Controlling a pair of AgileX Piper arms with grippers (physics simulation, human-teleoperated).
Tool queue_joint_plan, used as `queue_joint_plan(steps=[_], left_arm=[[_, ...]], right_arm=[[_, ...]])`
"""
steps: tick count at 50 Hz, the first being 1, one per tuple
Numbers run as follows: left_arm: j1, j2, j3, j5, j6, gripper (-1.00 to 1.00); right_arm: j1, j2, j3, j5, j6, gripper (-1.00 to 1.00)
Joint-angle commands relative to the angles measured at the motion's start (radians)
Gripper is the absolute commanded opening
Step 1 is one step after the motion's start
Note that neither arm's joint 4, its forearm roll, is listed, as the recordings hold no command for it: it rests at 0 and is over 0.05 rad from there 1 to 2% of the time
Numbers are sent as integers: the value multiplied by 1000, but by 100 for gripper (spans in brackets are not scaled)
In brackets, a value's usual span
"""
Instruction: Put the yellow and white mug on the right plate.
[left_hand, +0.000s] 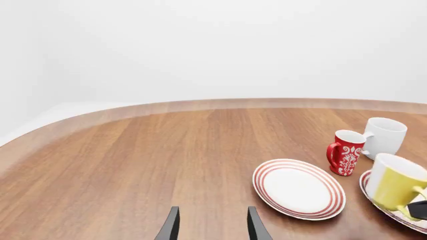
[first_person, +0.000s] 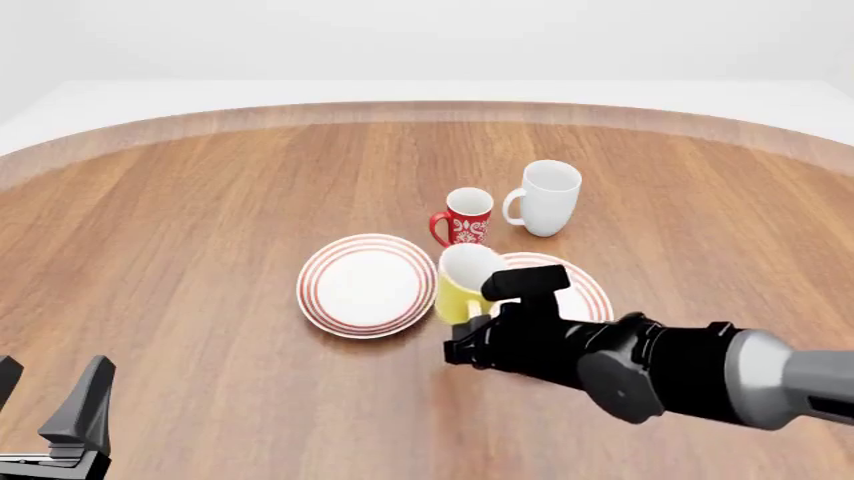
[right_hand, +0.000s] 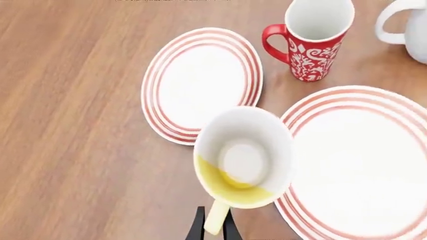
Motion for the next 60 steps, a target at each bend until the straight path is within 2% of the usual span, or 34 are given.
queue_joint_plan(steps=[1, 9, 14, 30, 60], left_arm=[[0, 0, 0, 0, 0, 100], [0, 0, 0, 0, 0, 100], [0, 0, 0, 0, 0, 100], [0, 0, 0, 0, 0, 100], [0, 0, 0, 0, 0, 100]], right_arm=[[-63, -6, 22, -5, -43, -100], [-103, 1, 31, -9, -79, -100], [-123, 3, 35, -15, -83, -100], [-205, 26, 33, -23, -162, -100], [-297, 105, 23, -80, -234, -100]])
